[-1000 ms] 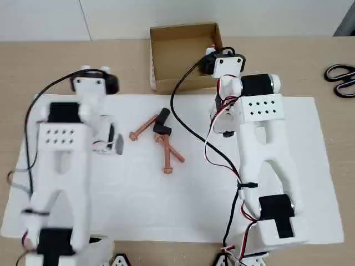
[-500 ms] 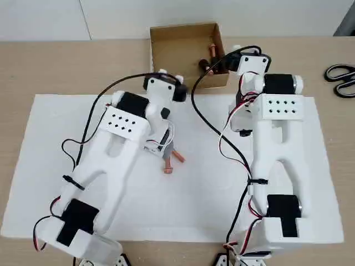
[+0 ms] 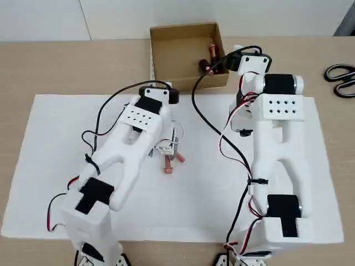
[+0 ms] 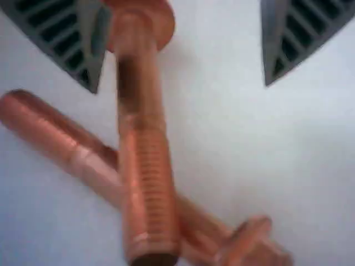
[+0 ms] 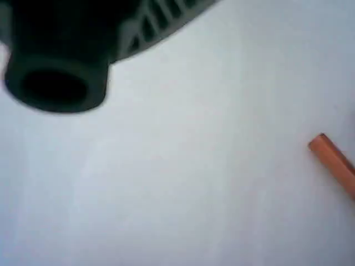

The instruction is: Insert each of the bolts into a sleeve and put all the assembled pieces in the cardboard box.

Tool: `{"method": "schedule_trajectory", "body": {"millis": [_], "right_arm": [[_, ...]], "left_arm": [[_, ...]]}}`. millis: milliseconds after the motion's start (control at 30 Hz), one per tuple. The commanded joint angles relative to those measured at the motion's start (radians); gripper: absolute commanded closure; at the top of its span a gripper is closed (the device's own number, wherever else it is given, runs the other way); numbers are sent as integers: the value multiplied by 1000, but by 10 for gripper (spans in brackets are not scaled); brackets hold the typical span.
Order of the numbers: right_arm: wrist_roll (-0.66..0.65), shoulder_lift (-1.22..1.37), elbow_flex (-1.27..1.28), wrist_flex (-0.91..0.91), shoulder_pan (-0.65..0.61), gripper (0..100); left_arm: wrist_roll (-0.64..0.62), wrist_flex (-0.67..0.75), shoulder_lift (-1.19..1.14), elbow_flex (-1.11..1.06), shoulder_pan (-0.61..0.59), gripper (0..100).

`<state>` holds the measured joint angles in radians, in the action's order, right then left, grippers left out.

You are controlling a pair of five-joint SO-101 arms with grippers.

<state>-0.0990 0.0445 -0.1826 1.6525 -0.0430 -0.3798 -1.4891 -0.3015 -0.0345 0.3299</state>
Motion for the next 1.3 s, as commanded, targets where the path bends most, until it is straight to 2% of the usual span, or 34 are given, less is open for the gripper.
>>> {"method": "schedule_trajectory", "body": {"millis": [0, 867, 1067, 1267], "right_arm": [[-6, -54, -49, -1, 7, 993], [-6, -56, -49, -1, 7, 992], [-6, -58, -49, -1, 7, 992], [-5, -58, -49, -1, 5, 992]], "left_arm": [[-8, 11, 3, 42, 0, 819], [-58, 64, 0, 35, 17, 821], [-52, 69, 0, 19, 18, 936], [-52, 69, 0, 18, 18, 954]]}}
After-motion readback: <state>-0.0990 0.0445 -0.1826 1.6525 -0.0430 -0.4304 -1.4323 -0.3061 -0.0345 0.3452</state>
